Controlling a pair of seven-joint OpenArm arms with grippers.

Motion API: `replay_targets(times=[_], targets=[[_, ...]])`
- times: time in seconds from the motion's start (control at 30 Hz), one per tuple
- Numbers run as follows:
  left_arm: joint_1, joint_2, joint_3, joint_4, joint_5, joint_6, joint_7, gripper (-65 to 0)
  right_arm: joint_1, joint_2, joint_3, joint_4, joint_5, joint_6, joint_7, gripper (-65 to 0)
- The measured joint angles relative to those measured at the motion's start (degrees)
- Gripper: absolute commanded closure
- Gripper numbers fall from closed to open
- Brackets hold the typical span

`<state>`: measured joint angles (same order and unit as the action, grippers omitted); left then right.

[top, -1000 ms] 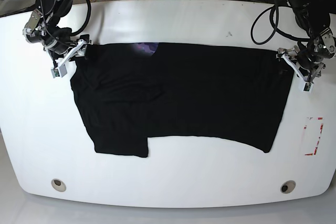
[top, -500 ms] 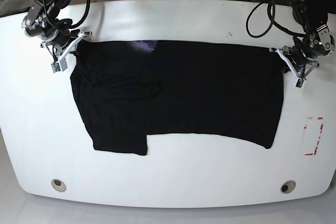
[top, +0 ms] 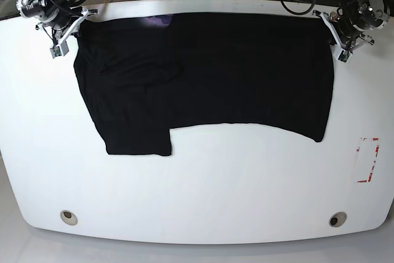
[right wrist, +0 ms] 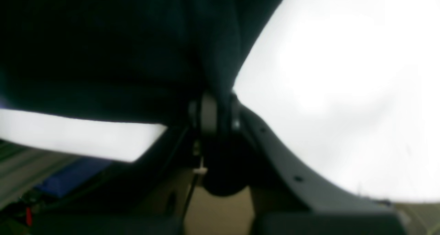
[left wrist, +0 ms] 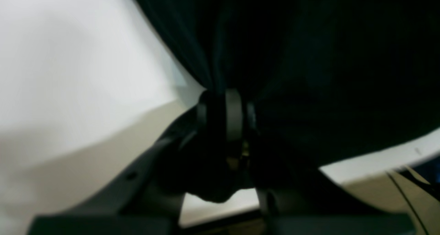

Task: Fold the T-shirt properly
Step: 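Drag the shirt edge with both grippers away from the table center, then move both grippers to the shirt's hem and grasp it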

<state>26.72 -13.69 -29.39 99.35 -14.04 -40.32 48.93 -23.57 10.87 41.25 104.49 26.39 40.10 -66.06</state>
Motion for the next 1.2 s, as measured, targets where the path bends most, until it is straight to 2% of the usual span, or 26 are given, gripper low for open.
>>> replay_targets(times=[0.03,0.1,0.17,0.2,0.27,0.5,0.63,0.77,0.97,1.2], targets=[[0.15,-0.02,-0.11,-0.04,0.02,-0.07,-0.37,-18.9,-0.44,0.33,-0.13,0.33,0.02,0.02,-0.11,-17.1],[0.09,-0.13,-0.37,-0.15,0.15,-0.02,-0.39,-35.8,-1.29,1.11,-0.17,1.53,-0.07,0.00,-0.07,-35.0],[-0.04,-0.39,-0.39,-0.09,1.05,0.02,-0.28,-48.6,-1.79,1.20,0.33,2.99,-0.42,-0.04,-0.04,-49.1],[-0.04,-0.37,-0.63,0.15,1.20,0.48,-0.20,-53.3,-2.21,1.22,0.35,3.91,-0.57,-0.17,0.02,-54.7],[0.28,-0.17,-0.85,1.01,1.55,0.44,0.72,-54.9,-3.04,1.55,0.33,6.08,-0.04,0.02,0.07,-58.5],[0.74,0.90,-0.85,6.97,2.14,0.37,2.56,-52.5,-1.49,2.71,0.13,8.70,-0.26,0.00,0.00,-54.4],[-0.31,0.70,-0.90,9.88,1.99,0.37,3.15,-52.5,5.11,3.76,-0.42,6.45,-0.74,-0.17,0.13,-53.6],[-3.54,1.46,-0.92,9.99,2.51,0.31,4.07,-52.5,12.22,5.79,-5.38,0.50,-0.46,0.09,-0.04,-50.1],[-10.86,6.12,-5.31,9.79,2.49,-0.02,3.80,-52.5,21.90,8.17,-6.51,-6.43,-0.92,-0.15,-0.09,-42.8],[-17.64,7.87,-6.56,9.18,7.15,0.22,3.96,-52.5,34.21,10.88,-8.17,-24.46,-1.14,-0.15,0.52,-41.7]])
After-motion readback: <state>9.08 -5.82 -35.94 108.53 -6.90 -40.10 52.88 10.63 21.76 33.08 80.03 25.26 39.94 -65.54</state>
